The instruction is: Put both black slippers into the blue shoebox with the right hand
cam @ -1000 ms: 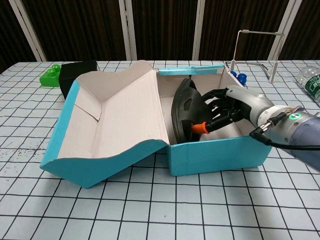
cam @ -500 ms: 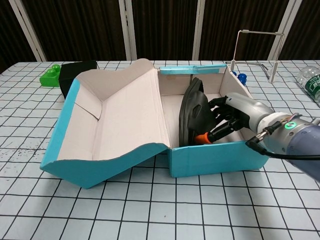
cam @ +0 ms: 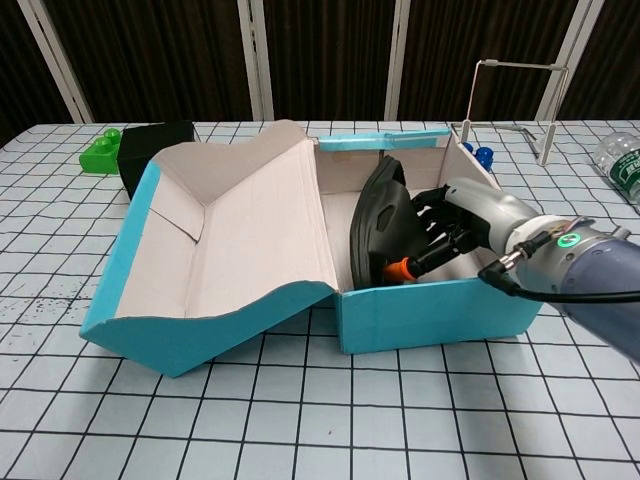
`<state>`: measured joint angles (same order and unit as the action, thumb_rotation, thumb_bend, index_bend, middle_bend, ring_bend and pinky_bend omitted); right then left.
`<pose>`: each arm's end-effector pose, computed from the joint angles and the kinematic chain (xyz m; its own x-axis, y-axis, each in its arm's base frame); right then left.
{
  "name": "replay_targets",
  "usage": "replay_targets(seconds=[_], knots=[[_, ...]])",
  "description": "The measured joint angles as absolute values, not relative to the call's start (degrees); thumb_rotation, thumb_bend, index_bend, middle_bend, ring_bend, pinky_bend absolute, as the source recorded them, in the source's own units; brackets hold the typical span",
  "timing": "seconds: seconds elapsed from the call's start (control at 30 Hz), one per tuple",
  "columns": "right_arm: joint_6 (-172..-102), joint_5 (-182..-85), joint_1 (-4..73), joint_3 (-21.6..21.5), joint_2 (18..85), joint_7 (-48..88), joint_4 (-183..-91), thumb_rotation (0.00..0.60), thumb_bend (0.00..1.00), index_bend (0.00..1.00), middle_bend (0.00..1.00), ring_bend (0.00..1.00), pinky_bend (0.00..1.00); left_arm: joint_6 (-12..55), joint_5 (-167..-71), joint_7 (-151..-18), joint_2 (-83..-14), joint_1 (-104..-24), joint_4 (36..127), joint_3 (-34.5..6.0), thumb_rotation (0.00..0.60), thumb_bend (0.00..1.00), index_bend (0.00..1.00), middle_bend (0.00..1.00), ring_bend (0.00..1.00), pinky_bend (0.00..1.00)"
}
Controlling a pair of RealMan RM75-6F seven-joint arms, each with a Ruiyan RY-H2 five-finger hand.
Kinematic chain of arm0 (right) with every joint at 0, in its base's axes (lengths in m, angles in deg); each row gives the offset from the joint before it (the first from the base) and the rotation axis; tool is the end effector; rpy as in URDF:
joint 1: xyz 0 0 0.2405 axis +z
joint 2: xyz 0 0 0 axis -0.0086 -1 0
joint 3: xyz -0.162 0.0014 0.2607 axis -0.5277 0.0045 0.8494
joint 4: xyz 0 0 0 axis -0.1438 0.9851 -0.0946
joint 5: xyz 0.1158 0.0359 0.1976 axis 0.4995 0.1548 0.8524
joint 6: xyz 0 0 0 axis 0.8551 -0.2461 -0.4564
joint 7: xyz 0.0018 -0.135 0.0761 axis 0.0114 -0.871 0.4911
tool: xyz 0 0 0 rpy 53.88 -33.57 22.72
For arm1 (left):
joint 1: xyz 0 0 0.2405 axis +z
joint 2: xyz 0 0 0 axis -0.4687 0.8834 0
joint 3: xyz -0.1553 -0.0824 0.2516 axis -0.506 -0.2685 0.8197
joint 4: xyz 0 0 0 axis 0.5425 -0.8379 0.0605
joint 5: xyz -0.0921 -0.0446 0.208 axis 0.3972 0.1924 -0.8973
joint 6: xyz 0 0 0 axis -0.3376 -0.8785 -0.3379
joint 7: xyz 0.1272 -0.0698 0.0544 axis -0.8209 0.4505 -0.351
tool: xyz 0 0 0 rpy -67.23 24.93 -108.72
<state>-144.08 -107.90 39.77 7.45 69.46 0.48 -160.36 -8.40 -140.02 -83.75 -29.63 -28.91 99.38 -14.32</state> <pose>-0.1434 -0.3416 -0.0851 -0.1891 -0.3491 0.9178 -0.9789 0.1408 -0.1481 -0.3755 0.1896 0.2027 0.4055 -0.2211 0.8870 0.9140 0.1152 -0.3891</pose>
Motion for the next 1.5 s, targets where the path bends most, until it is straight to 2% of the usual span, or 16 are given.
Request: replay_targets(seconds=[0.23, 0.43, 0.53, 0.67, 1.17, 1.5], knots=[[-142.29, -107.40, 39.83, 7.57, 68.08, -0.83, -161.42, 0.600, 0.67, 0.55, 0.38, 0.24, 0.09, -8.34, -140.00, -83.87, -29.65, -28.93, 99.41, -14.30, 0.600, 0.04, 0.21, 0.05, 0.00, 0.04], [-139.94, -106.01, 40.24, 7.31, 66.16, -2.53, -162.79, 0.600, 0.47, 0.36, 0.26, 0.16, 0.07, -8.41, -140.01, -83.87, -29.64, -28.91, 99.43, -14.30, 0.600, 0.04, 0.21, 0.05, 0.00, 0.04], [-138.91, -105.28, 40.55, 7.13, 65.33, -3.32, -163.44, 0.600, 0.40, 0.30, 0.22, 0.14, 0.07, -8.44, -140.00, -83.83, -29.62, -28.89, 99.44, -14.32, 0.600, 0.04, 0.22, 0.05, 0.00, 0.04], [-137.69, -104.08, 41.01, 7.05, 64.23, -4.03, -164.34, 0.600, 0.36, 0.26, 0.18, 0.13, 0.07, -8.45, -140.05, -83.80, -29.59, -28.88, 99.46, -14.29, 0.600, 0.04, 0.22, 0.05, 0.00, 0.04], [-138.46, -103.69, 41.55, 7.90, 63.51, -3.51, -164.74, 0.600, 0.36, 0.24, 0.14, 0.12, 0.07, -8.31, -140.20, -83.95, -29.60, -28.94, 99.51, -14.17, 0.600, 0.04, 0.22, 0.05, 0.00, 0.04], [-139.71, -101.02, 42.67, 9.06, 62.65, -5.68, -165.68, 0.600, 0.36, 0.16, 0.09, 0.08, 0.06, -8.22, -140.02, -84.02, -29.49, -28.90, 99.72, -14.16, 0.600, 0.04, 0.22, 0.05, 0.00, 0.04]])
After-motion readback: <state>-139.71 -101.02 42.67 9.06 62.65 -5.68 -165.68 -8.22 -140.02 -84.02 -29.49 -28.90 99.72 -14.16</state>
